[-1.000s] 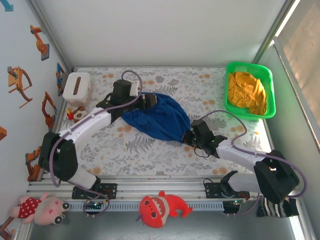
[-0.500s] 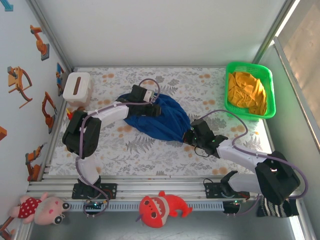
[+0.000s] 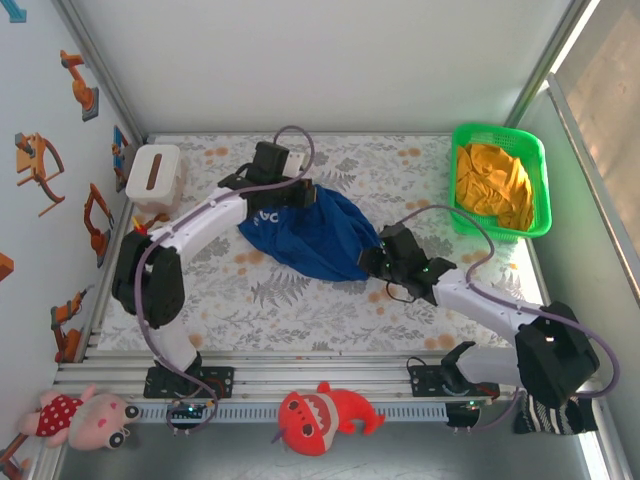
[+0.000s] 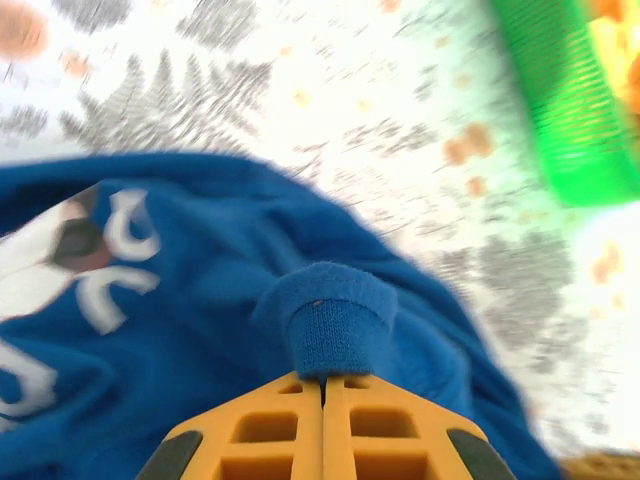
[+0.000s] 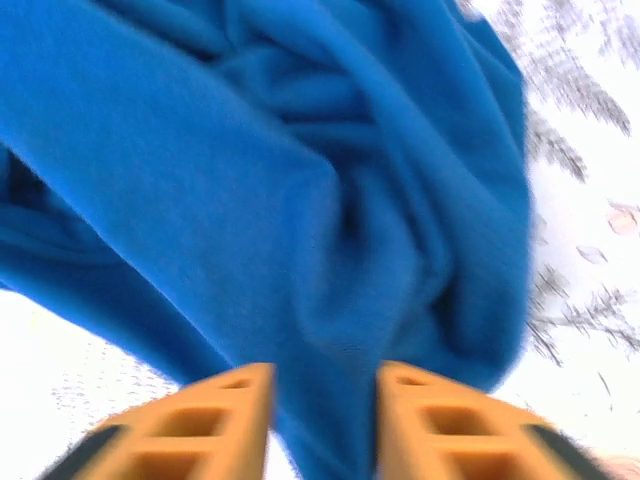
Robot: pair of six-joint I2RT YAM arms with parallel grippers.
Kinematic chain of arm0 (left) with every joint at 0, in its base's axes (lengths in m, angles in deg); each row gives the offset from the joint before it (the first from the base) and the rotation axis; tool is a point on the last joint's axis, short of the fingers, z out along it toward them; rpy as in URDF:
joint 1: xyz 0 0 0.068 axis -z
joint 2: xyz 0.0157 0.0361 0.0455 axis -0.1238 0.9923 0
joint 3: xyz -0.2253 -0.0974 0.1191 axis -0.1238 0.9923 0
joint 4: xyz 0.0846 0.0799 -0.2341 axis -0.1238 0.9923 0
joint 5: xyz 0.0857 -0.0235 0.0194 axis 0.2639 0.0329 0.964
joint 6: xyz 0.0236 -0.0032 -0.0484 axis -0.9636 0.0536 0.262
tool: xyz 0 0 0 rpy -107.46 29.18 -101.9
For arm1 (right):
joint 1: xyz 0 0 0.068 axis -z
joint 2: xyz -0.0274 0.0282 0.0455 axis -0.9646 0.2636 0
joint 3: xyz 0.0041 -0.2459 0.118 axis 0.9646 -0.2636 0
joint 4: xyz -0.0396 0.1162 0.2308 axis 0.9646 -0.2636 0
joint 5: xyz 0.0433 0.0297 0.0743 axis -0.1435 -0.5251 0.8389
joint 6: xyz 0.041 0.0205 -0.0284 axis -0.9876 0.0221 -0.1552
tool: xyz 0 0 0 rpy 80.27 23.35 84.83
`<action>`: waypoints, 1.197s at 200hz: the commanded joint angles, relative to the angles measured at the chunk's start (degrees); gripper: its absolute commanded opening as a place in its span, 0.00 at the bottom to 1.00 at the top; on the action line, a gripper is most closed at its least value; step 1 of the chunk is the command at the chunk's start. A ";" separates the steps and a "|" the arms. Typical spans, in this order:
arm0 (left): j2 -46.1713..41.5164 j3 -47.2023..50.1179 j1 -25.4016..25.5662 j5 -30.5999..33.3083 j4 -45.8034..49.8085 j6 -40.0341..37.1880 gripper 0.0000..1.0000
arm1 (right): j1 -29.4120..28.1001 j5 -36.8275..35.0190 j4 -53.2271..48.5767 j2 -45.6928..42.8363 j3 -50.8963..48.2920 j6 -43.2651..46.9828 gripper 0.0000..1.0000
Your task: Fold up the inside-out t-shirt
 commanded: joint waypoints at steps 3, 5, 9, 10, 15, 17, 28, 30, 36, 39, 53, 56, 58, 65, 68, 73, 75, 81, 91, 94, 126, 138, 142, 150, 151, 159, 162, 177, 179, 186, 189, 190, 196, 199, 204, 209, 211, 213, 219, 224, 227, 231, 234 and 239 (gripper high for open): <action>-6.43 -1.92 0.08 -7.72 3.99 3.73 0.00 | -0.51 -0.17 -4.49 -2.67 7.37 7.59 0.52; -6.75 -1.87 0.06 -8.09 3.95 4.00 0.00 | -0.54 -0.11 -4.79 -2.88 7.92 7.98 0.53; -7.27 -1.81 0.12 -8.84 3.95 4.62 0.00 | -0.58 -0.01 -5.46 -3.24 8.98 8.76 0.55; -7.44 -1.79 0.18 -8.99 3.93 4.67 0.00 | -0.58 -0.05 -5.62 -3.28 9.29 8.90 0.55; -8.14 -1.77 0.15 -9.68 3.92 5.33 0.00 | -0.73 -0.09 -6.47 -3.70 10.72 9.76 0.58; -8.43 -1.77 0.21 -9.88 3.91 5.58 0.00 | -0.90 -0.09 -6.80 -3.75 11.26 10.10 0.58; -9.79 -1.44 0.40 -10.76 3.48 6.70 0.00 | -1.38 -0.27 -7.81 -3.88 14.18 11.63 0.61; -10.05 -1.42 0.41 -10.87 3.30 6.87 0.00 | -1.50 -0.31 -7.93 -3.82 14.70 11.85 0.61; -10.69 -1.40 0.49 -11.20 2.92 7.63 0.00 | -1.84 -0.35 -8.13 -3.42 16.26 12.47 0.62; -11.10 -1.31 0.54 -11.41 2.69 7.97 0.00 | -2.07 -0.35 -8.26 -3.20 17.02 12.74 0.62; -12.26 -1.40 0.76 -12.08 1.68 9.13 0.00 | -3.09 -0.90 -8.56 -1.14 20.61 13.80 0.63; -12.44 -1.42 0.83 -12.20 1.45 9.40 0.00 | -3.23 -1.19 -8.70 -0.66 21.37 14.06 0.63; -12.58 -1.42 0.91 -12.28 1.36 9.50 0.00 | -3.40 -1.33 -8.81 -0.29 21.83 14.21 0.63; -12.93 -1.70 1.00 -12.60 1.24 9.92 0.00 | -3.71 -1.81 -9.17 1.26 23.60 14.74 0.64; -13.06 -1.76 1.07 -12.70 1.14 10.06 0.00 | -3.74 -2.11 -9.26 1.91 24.31 14.94 0.64; -13.30 -1.97 1.10 -12.75 1.12 10.32 0.00 | -3.83 -2.41 -9.28 3.02 25.58 15.26 0.64; -13.37 -2.06 1.17 -12.82 1.17 10.39 0.00 | -3.90 -2.52 -9.29 3.40 26.01 15.32 0.64; -13.63 -2.20 1.25 -12.92 1.09 10.60 0.00 | -3.92 -2.87 -9.08 4.73 27.31 15.54 0.64; -13.86 -2.59 1.44 -13.20 0.99 11.14 0.00 | -3.95 -2.63 -8.12 7.02 29.27 15.87 0.64; -13.87 -2.76 1.45 -13.31 0.98 11.29 0.00 | -3.98 -2.49 -7.87 7.51 29.90 15.80 0.64; -14.36 -2.79 1.48 -14.86 -1.25 13.72 0.00 | -3.88 -3.31 -8.18 14.08 35.68 16.84 0.46; -14.78 -2.75 1.40 -14.79 -1.59 14.37 0.00 | -3.29 -3.77 -9.17 14.26 36.80 17.63 0.05; -14.93 -2.68 1.24 -14.70 -1.49 14.50 0.00 | -2.89 -3.66 -9.51 13.87 36.92 17.86 0.00; -15.37 -2.62 0.89 -14.29 -1.01 14.41 0.09 | -2.09 -3.10 -9.63 12.36 36.72 18.16 0.00; -15.40 -2.59 0.87 -14.18 -0.92 14.41 0.10 | -2.04 -2.96 -9.59 12.25 36.69 18.17 0.00; -15.81 -2.08 0.34 -13.38 -0.51 14.16 0.32 | -1.28 -2.60 -9.75 10.24 36.33 18.63 0.00; -16.09 -1.73 0.10 -12.98 -0.54 14.02 0.37 | -0.97 -2.56 -9.97 9.51 36.20 18.73 0.00; -17.47 1.55 -1.44 -11.37 -1.21 13.95 0.55 | 0.73 -1.80 -11.24 6.21 35.59 19.02 0.00; -17.68 2.07 -1.61 -11.22 -1.24 13.94 0.57 | 0.98 -1.77 -11.40 5.93 35.50 19.10 0.00; -18.39 4.22 -2.59 -10.26 -1.38 13.88 0.61 | 1.71 -1.91 -12.27 4.74 34.83 19.37 0.00; -18.74 5.09 -2.90 -9.76 -1.36 13.87 0.63 | 1.75 -2.01 -12.48 4.33 34.52 19.44 0.00; -18.80 5.53 -2.96 -9.59 -1.36 13.83 0.64 | 1.90 -2.02 -12.55 4.15 34.37 19.47 0.00; -19.46 7.93 -3.64 -8.60 -1.65 13.72 0.65 | 2.51 -1.99 -12.82 3.44 33.50 19.57 0.00; -19.68 9.10 -4.01 -8.18 -1.75 13.69 0.66 | 2.83 -1.87 -12.85 3.02 33.05 19.50 0.00; -20.14 11.18 -4.39 -7.61 -2.07 13.46 0.66 | 3.21 -1.76 -12.87 2.51 32.36 19.43 0.00; -20.61 13.16 -4.64 -6.99 -2.39 13.08 0.67 | 3.62 -1.68 -12.87 2.15 31.48 19.31 0.00; -20.75 13.85 -4.70 -6.63 -2.45 12.84 0.67 | 3.77 -1.67 -12.82 2.00 31.24 19.24 0.00; -20.90 14.53 -4.69 -6.21 -2.43 12.49 0.67 | 3.91 -1.67 -12.76 1.89 30.94 19.13 0.00; -21.05 16.38 -4.73 -4.86 -2.02 11.48 0.67 | 4.33 -1.60 -12.64 1.52 30.15 19.08 0.00; -21.07 17.90 -4.65 -3.92 -1.90 10.84 0.68 | 4.49 -1.43 -12.41 1.28 29.57 19.07 0.00; -21.10 18.50 -4.68 -3.63 -1.98 10.57 0.68 | 4.64 -1.35 -12.25 1.20 29.19 19.13 0.00; -20.98 19.73 -4.53 -3.06 -1.99 10.11 0.68 | 4.76 -1.18 -12.02 1.01 28.54 19.21 0.00; -20.80 20.41 -4.46 -2.59 -2.02 9.67 0.69 | 4.85 -1.07 -11.82 0.88 28.14 19.23 0.00; -20.43 21.31 -4.18 -1.73 -1.94 9.11 0.69 | 5.00 -1.10 -11.55 0.71 27.43 19.22 0.00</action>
